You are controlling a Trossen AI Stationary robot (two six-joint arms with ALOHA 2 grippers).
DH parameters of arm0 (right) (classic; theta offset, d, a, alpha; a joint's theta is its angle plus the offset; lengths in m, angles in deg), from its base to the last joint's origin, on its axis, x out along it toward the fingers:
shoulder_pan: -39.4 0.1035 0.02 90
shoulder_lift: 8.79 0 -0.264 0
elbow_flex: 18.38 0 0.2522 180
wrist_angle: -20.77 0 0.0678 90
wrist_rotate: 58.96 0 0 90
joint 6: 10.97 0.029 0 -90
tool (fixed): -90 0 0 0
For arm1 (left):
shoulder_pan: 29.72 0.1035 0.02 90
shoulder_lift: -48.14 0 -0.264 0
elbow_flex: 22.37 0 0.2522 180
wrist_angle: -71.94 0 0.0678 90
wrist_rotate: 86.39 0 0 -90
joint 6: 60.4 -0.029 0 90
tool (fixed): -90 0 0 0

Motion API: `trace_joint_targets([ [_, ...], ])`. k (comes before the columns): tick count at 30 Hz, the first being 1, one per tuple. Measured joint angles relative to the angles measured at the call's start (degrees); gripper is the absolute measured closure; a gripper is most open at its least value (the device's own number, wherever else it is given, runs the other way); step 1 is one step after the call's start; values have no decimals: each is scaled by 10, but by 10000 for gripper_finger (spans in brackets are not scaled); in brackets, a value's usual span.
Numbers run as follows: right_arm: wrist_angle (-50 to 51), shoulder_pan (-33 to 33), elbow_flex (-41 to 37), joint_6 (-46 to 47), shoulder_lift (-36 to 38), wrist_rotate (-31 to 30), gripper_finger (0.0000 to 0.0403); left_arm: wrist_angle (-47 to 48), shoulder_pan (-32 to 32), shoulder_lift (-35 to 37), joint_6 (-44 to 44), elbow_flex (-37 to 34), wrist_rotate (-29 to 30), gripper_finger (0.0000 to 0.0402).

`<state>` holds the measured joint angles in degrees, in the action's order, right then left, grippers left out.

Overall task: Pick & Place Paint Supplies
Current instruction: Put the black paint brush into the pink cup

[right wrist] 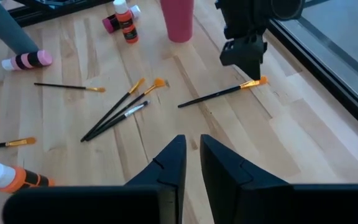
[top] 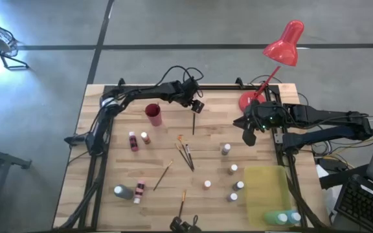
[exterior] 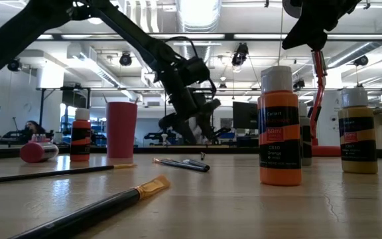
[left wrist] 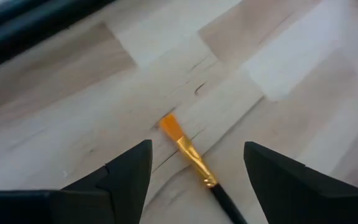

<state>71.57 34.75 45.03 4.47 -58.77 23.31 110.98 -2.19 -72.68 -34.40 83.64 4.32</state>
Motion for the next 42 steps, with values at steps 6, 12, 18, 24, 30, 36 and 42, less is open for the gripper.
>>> trace_joint_targets([
  [6, 0, 0, 0, 0, 0, 0, 349, -21, 1, -14, 12, 2, 0, 142],
  [12, 0, 0, 0, 0, 0, 0, 335, -23, 1, -17, 15, 2, 4, 142],
  [18, 0, 0, 0, 0, 0, -1, 324, -28, 2, -35, 19, 3, 8, 142],
  [24, 0, 0, -1, 0, 0, -1, 316, -46, 2, -46, 21, 2, 14, 142],
  [30, 0, 0, -1, 0, 0, -2, 316, -54, 2, -47, 21, 2, 19, 153],
  [36, 0, 0, -1, -4, 0, -2, 339, -38, 2, -47, 15, 3, 33, 196],
  [42, 0, 0, -1, -5, 0, -2, 360, -36, 2, -47, 15, 3, 42, 225],
])
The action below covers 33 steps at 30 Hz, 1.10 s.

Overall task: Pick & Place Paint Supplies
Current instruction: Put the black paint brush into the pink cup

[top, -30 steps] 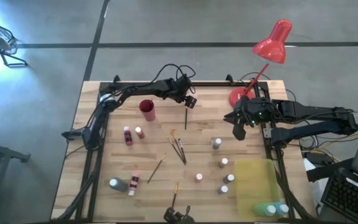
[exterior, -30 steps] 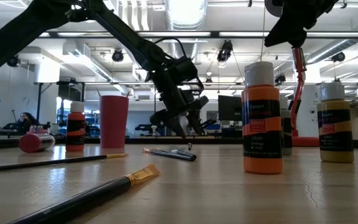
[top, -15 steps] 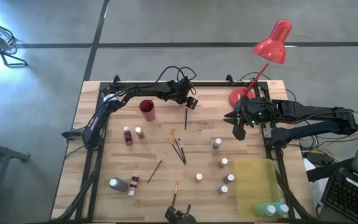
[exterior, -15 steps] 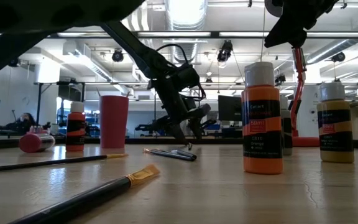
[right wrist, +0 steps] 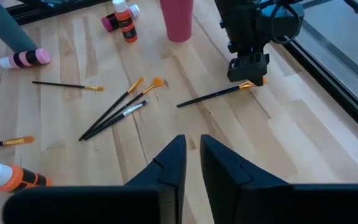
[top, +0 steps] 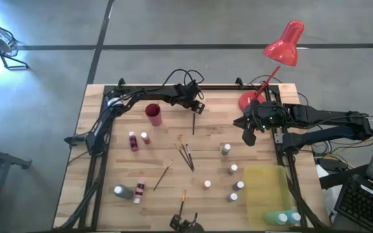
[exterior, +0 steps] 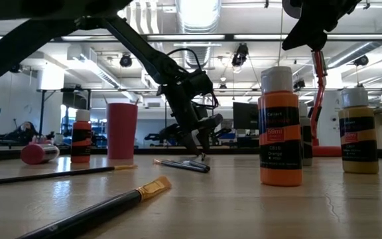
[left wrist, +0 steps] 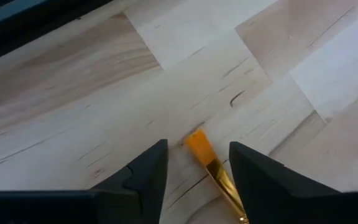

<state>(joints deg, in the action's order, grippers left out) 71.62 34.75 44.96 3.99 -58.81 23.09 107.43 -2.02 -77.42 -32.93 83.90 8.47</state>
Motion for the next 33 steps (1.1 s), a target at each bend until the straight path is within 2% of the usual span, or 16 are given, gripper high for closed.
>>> trace_joint_targets([
  [9, 0, 0, 0, -6, 0, -1, 371, 4, 0, 0, -5, 0, 13, 248],
  [21, 0, 0, 0, -16, 0, -13, 349, 8, -1, 0, -14, 0, 37, 285],
  [33, 0, 0, 0, -17, 0, -13, 342, 18, 1, 0, -35, 0, 47, 378],
])
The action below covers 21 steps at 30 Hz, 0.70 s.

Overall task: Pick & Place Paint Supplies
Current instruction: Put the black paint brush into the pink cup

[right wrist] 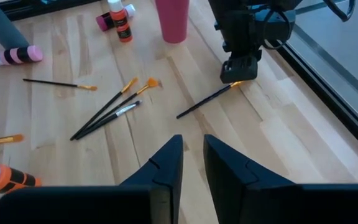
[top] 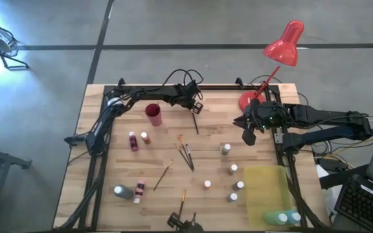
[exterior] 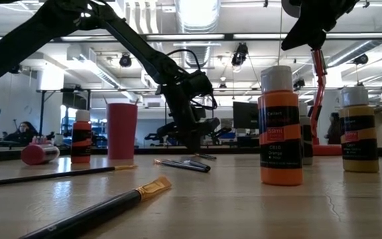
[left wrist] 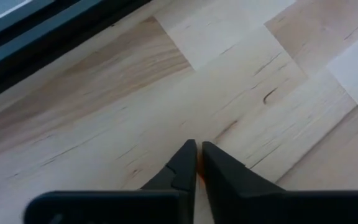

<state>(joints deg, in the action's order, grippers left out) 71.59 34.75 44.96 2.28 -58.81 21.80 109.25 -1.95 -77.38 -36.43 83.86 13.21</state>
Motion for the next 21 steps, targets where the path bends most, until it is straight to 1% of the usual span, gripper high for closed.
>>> trace_joint_targets([
  [3, 0, 0, 0, 0, 0, 0, 350, 1, 3, 0, -5, 0, -1, 395],
  [11, 0, 0, 0, -2, 0, 0, 372, 3, 5, 1, -21, 7, -8, 399],
  [15, 0, 0, 0, -2, 0, 0, 375, 2, 6, 1, -30, 33, -18, 399],
  [21, 0, 0, 0, -2, 0, 1, 364, 5, 5, 1, -47, 85, -49, 400],
])
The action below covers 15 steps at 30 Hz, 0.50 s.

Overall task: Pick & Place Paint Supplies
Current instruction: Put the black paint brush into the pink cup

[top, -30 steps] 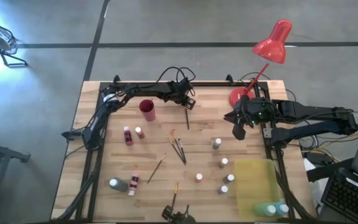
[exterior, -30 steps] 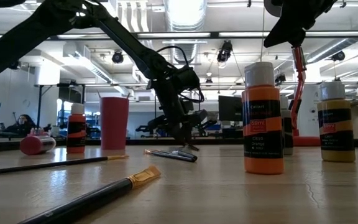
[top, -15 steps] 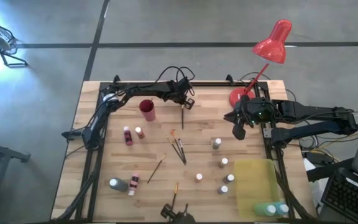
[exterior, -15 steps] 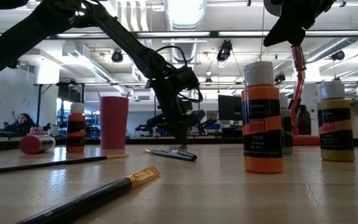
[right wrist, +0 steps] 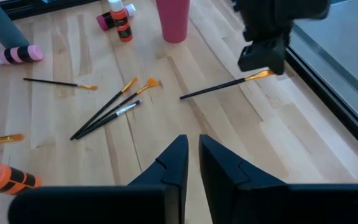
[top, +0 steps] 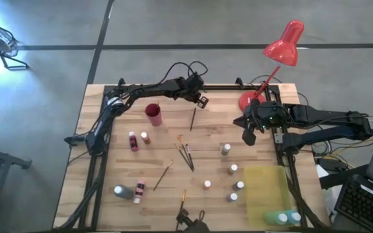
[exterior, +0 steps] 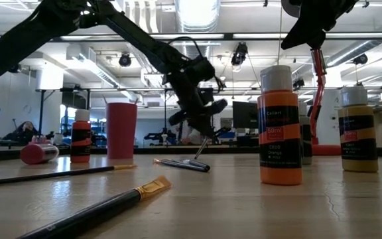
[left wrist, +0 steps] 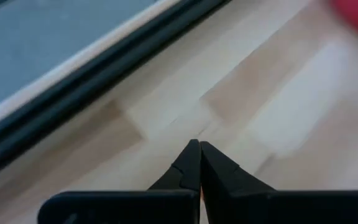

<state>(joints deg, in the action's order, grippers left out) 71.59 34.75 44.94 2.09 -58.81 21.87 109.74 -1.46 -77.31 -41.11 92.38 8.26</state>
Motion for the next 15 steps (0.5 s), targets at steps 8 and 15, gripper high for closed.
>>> trace_joint_targets([
  [8, 0, 0, 0, 3, 0, 0, 348, 6, -17, 0, -30, 53, -58, 401],
  [15, 0, 0, 0, 4, 0, 0, 339, 5, -36, 1, -54, 72, -98, 401],
])
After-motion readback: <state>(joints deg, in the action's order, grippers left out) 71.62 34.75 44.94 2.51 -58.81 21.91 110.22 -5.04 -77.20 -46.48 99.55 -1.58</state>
